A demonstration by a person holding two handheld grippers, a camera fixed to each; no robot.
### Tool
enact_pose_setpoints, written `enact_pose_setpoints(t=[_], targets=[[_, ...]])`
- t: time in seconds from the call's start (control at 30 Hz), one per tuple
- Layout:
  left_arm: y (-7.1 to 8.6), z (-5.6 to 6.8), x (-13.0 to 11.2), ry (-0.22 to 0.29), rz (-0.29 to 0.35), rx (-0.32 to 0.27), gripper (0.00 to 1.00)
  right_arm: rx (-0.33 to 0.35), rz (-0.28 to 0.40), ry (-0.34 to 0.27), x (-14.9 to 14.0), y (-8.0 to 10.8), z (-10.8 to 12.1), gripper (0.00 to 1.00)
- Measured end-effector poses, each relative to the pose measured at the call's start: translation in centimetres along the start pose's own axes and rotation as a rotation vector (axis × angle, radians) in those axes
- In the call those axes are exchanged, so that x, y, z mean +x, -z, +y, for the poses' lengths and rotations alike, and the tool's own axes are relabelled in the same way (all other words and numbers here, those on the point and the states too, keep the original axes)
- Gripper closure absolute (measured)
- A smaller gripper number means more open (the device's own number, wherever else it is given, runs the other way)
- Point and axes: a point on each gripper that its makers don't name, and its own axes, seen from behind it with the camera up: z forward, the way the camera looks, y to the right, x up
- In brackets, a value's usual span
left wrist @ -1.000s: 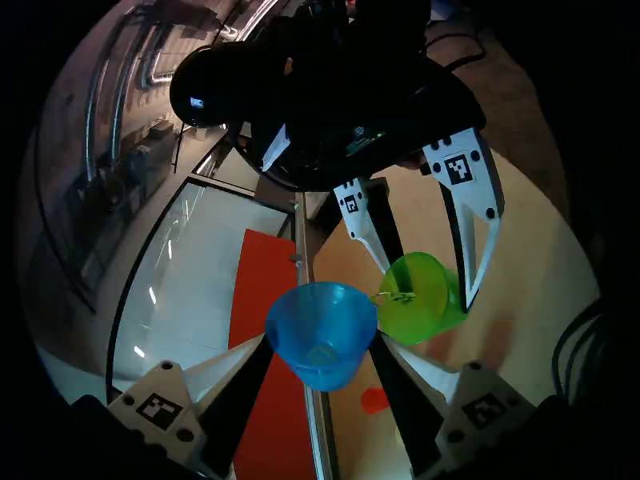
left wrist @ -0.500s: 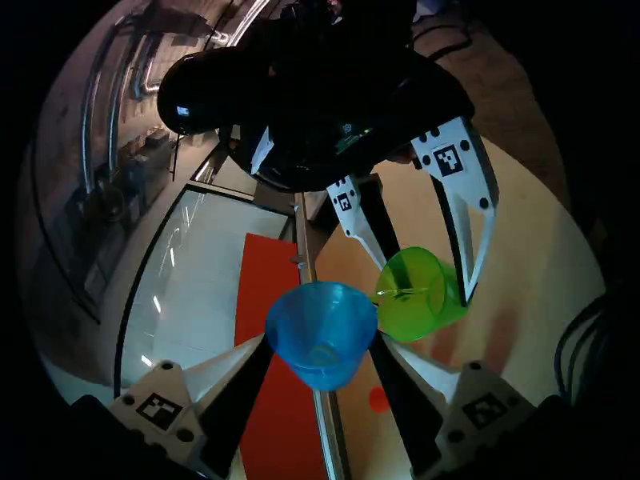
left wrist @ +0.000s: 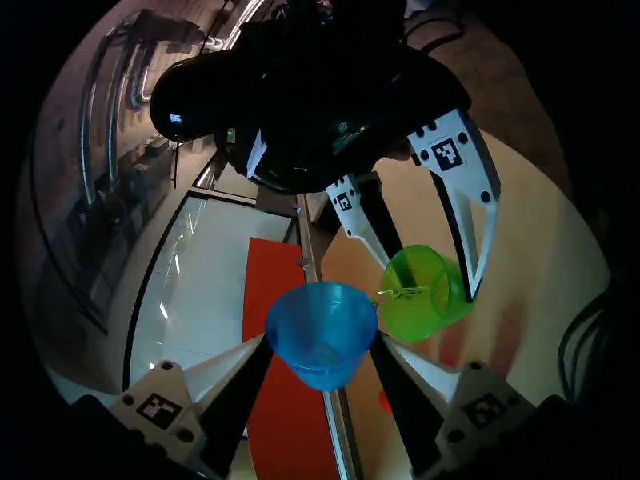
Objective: Pour water
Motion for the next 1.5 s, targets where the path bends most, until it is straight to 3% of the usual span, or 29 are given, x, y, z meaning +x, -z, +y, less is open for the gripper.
enact_pose_setpoints(t=[1.5], targets=[[-0.1, -0.9, 0.9, -0.132, 0.01, 0.056, 0.15, -0.011, 0.007, 0.002, 0.3, 0.0, 0.6, 0.16]])
